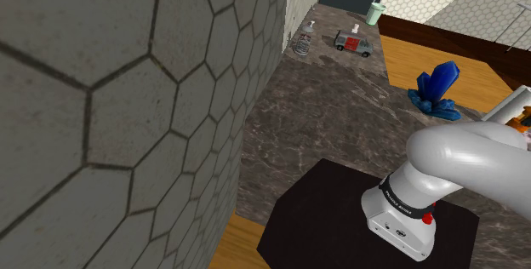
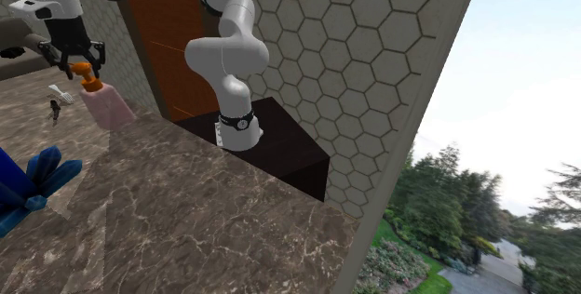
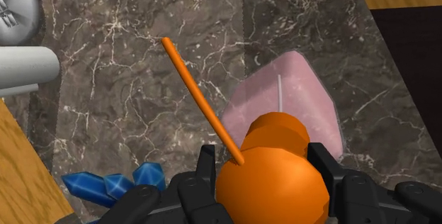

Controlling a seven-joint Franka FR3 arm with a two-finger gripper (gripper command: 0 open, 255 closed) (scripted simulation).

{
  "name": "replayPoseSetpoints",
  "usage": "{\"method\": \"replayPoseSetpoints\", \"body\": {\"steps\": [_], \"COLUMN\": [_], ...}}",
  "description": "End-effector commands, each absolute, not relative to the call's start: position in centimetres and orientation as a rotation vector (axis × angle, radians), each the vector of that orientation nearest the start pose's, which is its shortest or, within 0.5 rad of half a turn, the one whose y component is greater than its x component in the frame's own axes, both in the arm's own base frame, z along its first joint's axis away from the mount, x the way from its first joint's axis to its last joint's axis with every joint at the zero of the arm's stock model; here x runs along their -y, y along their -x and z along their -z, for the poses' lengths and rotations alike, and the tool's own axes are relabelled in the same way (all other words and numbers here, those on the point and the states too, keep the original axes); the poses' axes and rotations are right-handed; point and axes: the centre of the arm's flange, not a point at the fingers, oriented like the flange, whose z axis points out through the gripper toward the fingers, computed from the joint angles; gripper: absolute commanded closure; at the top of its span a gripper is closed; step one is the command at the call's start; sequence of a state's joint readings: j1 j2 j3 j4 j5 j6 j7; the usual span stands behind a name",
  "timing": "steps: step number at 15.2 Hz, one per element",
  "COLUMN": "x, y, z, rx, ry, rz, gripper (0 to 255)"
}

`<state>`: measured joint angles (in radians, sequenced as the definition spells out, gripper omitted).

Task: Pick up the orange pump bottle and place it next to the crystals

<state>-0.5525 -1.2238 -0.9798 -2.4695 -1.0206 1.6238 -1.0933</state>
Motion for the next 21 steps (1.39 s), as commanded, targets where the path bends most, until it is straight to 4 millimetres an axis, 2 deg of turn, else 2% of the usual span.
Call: {"method": "replayPoseSetpoints", "body": {"steps": [1, 8, 15, 16, 21], "x": [37.2, 37.2, 37.2, 37.2, 37.2], "y": [12.5, 12.5, 12.5, 12.5, 12.5], "z": [-45.2, -41.6, -41.6, -41.6, -41.6], "rx": [-0.006, -0.006, -0.006, -0.006, -0.006], "ry": [3.297, 3.297, 3.297, 3.297, 3.297], "rz": [-0.094, -0.094, -0.094, -0.094, -0.094], "gripper": [255, 255, 255, 0, 0]}}
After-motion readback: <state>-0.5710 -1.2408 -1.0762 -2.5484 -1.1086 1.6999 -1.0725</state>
